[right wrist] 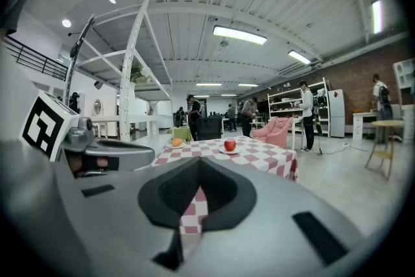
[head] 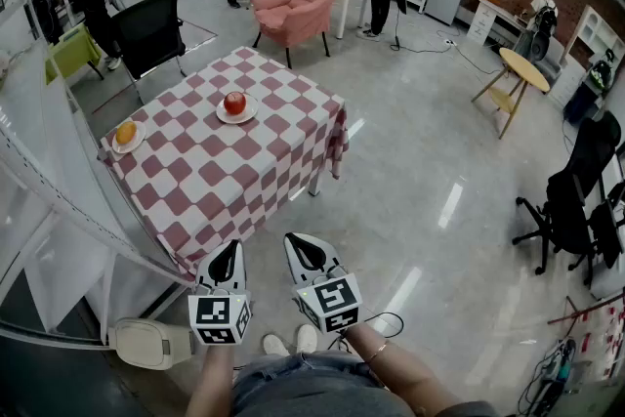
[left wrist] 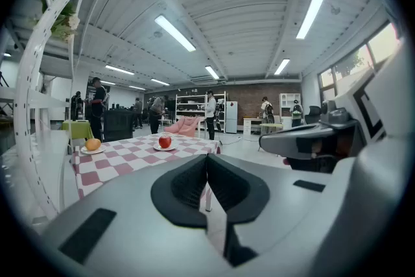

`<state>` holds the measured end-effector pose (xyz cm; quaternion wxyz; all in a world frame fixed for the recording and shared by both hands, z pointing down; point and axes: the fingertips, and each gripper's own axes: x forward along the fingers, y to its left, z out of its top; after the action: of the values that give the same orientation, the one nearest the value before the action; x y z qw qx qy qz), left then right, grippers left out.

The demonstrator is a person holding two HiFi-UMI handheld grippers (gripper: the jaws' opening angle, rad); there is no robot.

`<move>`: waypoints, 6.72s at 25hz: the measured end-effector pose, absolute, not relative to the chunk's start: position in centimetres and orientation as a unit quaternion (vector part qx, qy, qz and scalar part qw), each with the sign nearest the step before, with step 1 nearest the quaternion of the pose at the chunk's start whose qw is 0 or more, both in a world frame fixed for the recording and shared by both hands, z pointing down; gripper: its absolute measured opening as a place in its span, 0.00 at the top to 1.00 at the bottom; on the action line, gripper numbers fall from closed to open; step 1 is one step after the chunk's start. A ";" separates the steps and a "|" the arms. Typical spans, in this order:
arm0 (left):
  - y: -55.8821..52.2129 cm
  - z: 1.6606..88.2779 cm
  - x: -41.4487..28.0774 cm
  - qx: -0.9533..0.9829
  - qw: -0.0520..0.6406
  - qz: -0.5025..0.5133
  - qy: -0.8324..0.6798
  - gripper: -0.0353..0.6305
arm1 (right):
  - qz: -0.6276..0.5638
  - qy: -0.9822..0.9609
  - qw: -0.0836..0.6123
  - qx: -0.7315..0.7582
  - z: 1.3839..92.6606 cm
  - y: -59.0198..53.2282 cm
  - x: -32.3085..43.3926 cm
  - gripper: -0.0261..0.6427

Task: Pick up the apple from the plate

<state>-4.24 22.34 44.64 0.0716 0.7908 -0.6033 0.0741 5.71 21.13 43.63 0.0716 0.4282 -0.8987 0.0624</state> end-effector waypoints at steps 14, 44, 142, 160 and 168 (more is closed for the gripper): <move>22.2 44.9 -3.3 0.783 0.085 0.055 -0.614 0.92 | 0.080 -0.898 0.069 0.427 44.6 20.6 7.2 0.95; 14.2 45.2 -2.9 0.768 0.080 0.065 -0.632 0.92 | 0.103 -0.884 0.053 0.453 45.5 12.4 10.8 0.95; -31.7 58.5 -14.9 0.748 0.157 0.216 -0.607 0.38 | 0.188 -0.860 0.153 0.449 55.0 -28.8 -2.5 0.95; -33.9 59.0 -14.5 0.742 0.157 0.231 -0.609 0.37 | 0.200 -0.855 0.161 0.450 55.9 -29.7 -2.0 0.95; -34.5 58.9 -14.5 0.741 0.156 0.229 -0.612 0.37 | 0.203 -0.853 0.164 0.451 56.0 -29.8 -1.7 0.95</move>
<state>-14.46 -34.51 58.94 0.1562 0.7409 -0.6116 0.2294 -1.66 -29.77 56.04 0.1644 0.4511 -0.8535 0.2027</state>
